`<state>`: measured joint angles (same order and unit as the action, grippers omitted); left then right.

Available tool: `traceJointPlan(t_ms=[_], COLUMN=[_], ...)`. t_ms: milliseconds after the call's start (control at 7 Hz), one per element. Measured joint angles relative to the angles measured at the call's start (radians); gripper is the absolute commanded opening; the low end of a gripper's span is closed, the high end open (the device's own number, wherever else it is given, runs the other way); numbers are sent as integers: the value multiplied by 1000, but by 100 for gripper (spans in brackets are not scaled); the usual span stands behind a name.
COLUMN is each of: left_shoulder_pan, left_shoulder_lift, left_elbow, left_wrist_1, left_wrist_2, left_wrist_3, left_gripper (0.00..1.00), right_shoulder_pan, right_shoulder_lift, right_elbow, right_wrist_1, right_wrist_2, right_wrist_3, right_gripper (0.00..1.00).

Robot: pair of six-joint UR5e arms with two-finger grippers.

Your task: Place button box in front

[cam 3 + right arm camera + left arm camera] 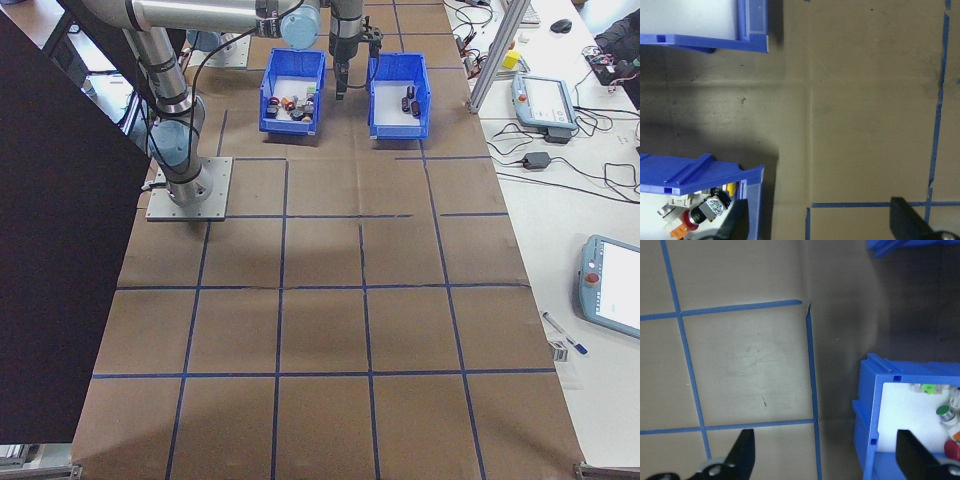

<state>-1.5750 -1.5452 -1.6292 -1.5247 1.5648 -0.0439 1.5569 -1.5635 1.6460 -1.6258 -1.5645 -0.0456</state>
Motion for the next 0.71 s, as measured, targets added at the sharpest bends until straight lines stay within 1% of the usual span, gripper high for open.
traceJointPlan(t_ms=[143, 429, 714], left_shoulder_pan=[3, 3, 9], left_shoulder_lift=[-19, -31, -36], left_elbow=[5, 3, -1], left_wrist_1=[19, 43, 57], left_wrist_2=[-8, -17, -19], left_wrist_3=[-51, -162, -262], left_gripper=[100, 99, 99], right_shoulder_pan=[4, 19, 78], right_shoulder_lift=[29, 115, 238], right_elbow=[-24, -105, -228], right_wrist_1=[-19, -48, -54], right_wrist_2=[2, 1, -3], right_wrist_3=[-98, -274, -456], right_gripper=[100, 100, 100])
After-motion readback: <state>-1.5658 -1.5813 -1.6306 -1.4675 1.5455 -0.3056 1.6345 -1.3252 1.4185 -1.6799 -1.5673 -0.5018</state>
